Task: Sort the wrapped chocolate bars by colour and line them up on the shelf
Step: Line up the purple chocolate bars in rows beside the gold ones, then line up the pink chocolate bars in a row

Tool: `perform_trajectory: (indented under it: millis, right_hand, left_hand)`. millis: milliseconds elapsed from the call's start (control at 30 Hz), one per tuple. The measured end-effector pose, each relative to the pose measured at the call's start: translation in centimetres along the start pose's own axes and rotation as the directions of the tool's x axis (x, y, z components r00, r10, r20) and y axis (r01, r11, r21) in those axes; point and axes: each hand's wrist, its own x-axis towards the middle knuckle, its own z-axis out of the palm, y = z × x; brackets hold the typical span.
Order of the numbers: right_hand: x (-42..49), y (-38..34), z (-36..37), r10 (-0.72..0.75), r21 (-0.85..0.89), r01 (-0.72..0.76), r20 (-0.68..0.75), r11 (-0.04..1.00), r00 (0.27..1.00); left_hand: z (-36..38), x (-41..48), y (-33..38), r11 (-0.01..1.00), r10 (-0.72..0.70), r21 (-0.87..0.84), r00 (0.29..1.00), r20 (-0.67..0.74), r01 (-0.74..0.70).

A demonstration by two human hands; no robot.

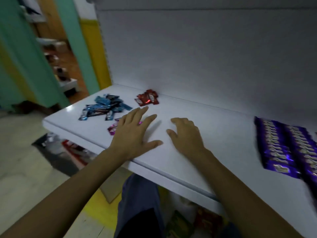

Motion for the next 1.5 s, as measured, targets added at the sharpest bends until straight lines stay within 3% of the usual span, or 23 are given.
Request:
perform_trajectory:
  millis: [133,233,333,500,667,833,933,1100,1200,1300,1400,1500]
  right_hand:
    - [0.5,0.4,0.2,0.030,0.079,-0.028,-0.023,0.997,0.999]
    - [0.4,0.4,0.2,0.037,0.107,-0.034,-0.022,0.994,0.999]
    - [0.1,0.4,0.0,0.019,0.063,-0.020,0.015,0.998,1.000]
    - [0.2,0.6,0.2,0.039,0.137,-0.032,-0.049,0.990,0.998]
    - [-0.2,1.0,0.2,0.064,0.206,-0.040,-0.115,0.978,0.991]
    - [0.0,1.0,0.3,0.032,0.148,-0.016,-0.108,0.989,0.994]
    - [0.0,1.0,0.2,0.015,0.092,-0.006,-0.094,0.996,0.996]
    - [0.0,1.0,0.2,-0.013,0.067,0.019,-0.092,0.998,0.996]
    - [-0.1,1.0,0.3,-0.006,0.084,0.015,-0.100,0.996,0.995]
    - [-0.2,0.8,0.3,-0.012,0.112,0.025,-0.114,0.993,0.993]
    - [-0.2,0.1,-0.4,0.089,0.302,-0.055,-0.101,0.952,0.991]
    - [-0.2,-0.2,-1.1,0.136,0.414,-0.097,-0.067,0.905,0.988]
  left_hand:
    - [-0.3,0.4,-2.9,0.980,-0.178,-0.042,0.958,0.227,0.192]
    - [0.2,1.4,-3.9,0.965,-0.225,-0.053,0.909,0.351,0.259]
    - [1.0,2.1,-4.2,0.963,-0.205,-0.095,0.916,0.345,0.252]
    - [2.0,3.4,-4.3,0.955,-0.091,-0.240,0.939,0.331,0.177]
    - [1.6,2.4,-3.6,0.989,-0.117,-0.063,0.972,0.205,0.132]
    - [1.8,2.6,-3.5,0.976,-0.185,-0.059,0.942,0.281,0.209]
    - [2.0,2.6,-3.8,0.973,-0.144,-0.151,0.969,0.199,0.175]
    - [2.2,3.2,-4.5,0.961,0.043,-0.277,0.998,0.050,-0.027]
    - [2.3,4.3,-5.1,0.937,0.001,-0.350,0.998,0.062,0.021]
    - [2.5,5.9,-5.3,0.774,-0.168,-0.604,0.982,0.092,0.189]
    - [2.4,8.0,-3.5,0.394,-0.282,-0.869,0.939,0.197,0.300]
    - [2.1,10.5,-0.6,0.012,-0.288,-0.922,0.884,0.367,0.387]
